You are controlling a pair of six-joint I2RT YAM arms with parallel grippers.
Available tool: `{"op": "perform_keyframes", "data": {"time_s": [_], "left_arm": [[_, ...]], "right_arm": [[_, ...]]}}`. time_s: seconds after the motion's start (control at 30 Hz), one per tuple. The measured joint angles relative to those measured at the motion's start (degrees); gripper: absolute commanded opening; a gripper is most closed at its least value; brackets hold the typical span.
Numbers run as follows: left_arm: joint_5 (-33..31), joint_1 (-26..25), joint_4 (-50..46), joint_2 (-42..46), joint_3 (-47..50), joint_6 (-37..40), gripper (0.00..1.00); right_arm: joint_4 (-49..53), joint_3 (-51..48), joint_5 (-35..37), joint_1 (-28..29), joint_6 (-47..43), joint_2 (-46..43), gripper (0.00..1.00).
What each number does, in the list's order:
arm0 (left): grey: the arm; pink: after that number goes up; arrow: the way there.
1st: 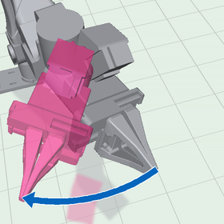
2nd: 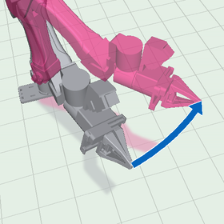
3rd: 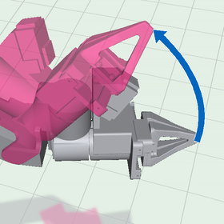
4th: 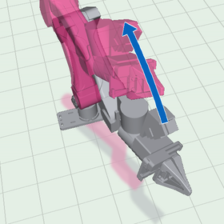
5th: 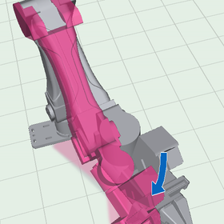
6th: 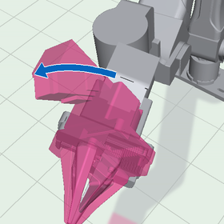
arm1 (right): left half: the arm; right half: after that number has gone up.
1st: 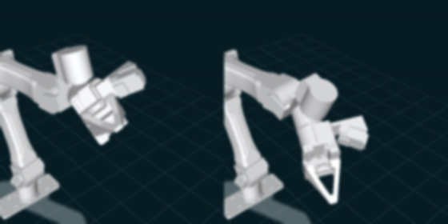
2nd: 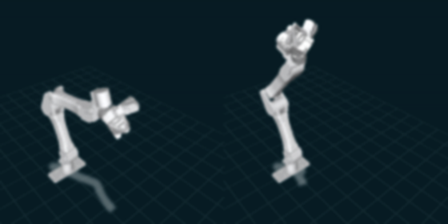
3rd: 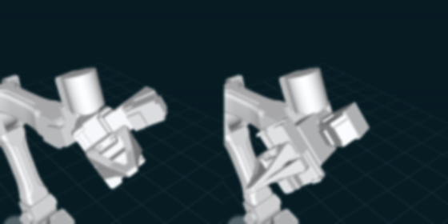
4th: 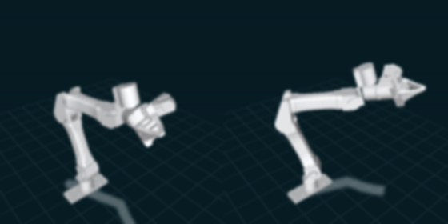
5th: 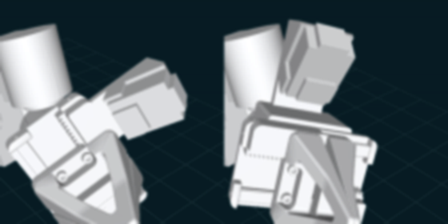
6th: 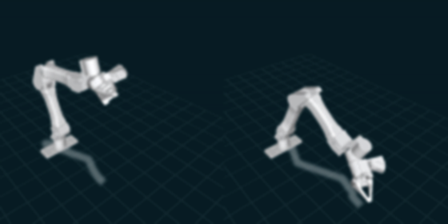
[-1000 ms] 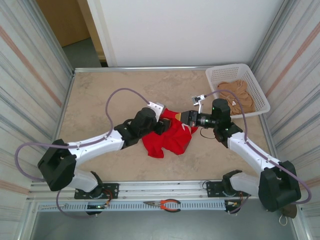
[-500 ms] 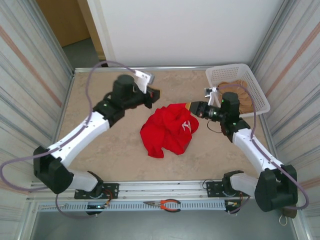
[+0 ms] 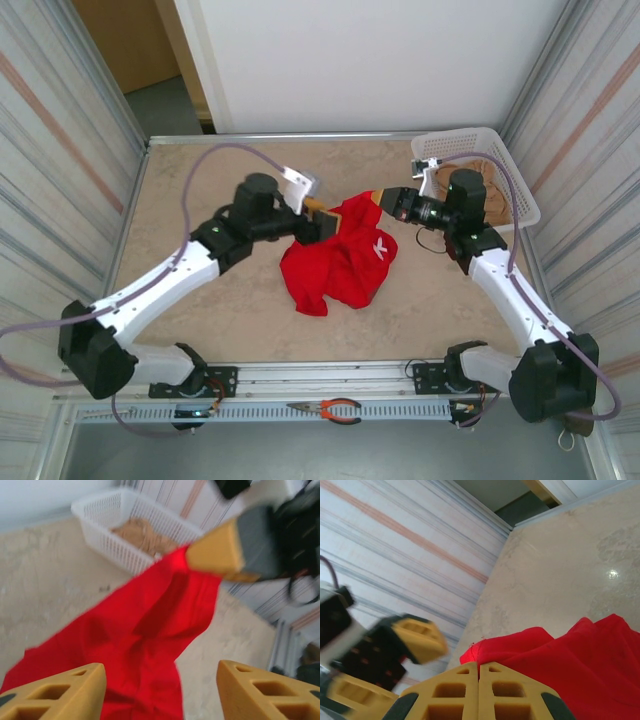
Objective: Fold the inside-out t-shirt
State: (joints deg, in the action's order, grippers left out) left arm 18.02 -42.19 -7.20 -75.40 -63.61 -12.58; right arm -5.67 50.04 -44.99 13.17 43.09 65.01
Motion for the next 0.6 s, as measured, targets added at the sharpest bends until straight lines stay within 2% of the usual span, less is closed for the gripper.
{"op": "perform_keyframes", "data": {"time_s": [0.13, 0.33, 0.4, 0.43, 0.53, 0.6], "left_arm": [[-5.88, -3.43, 2.25, -3.85, 1.51, 2.67, 0.65], [-11.28, -3.89, 6.01, -8.31, 0.55, 5.18, 0.63], [-12.20, -3.89, 6.21, -10.49, -1.11, 5.77, 0.52], [-12.59, -3.80, 6.25, -11.80, -2.16, 6.23, 0.41], [-12.83, -3.28, 6.51, -15.02, -4.59, 7.08, 0.00], [-12.57, -2.64, 5.55, -16.17, -5.95, 7.85, 0.00]], "right_arm": [[0.87, -0.57, 0.02, 0.37, -0.02, -1.22, 0.00], [1.51, -1.55, 0.11, 1.09, -0.02, -1.92, 0.00], [1.70, -1.84, 0.17, 1.49, -0.02, -2.08, 0.00], [1.88, -1.90, 0.17, 1.51, -0.02, -2.23, 0.00], [2.60, -1.97, 0.24, 1.60, -0.09, -2.84, 0.00], [3.21, -1.97, 0.42, 1.33, -0.26, -3.32, 0.00]]}}
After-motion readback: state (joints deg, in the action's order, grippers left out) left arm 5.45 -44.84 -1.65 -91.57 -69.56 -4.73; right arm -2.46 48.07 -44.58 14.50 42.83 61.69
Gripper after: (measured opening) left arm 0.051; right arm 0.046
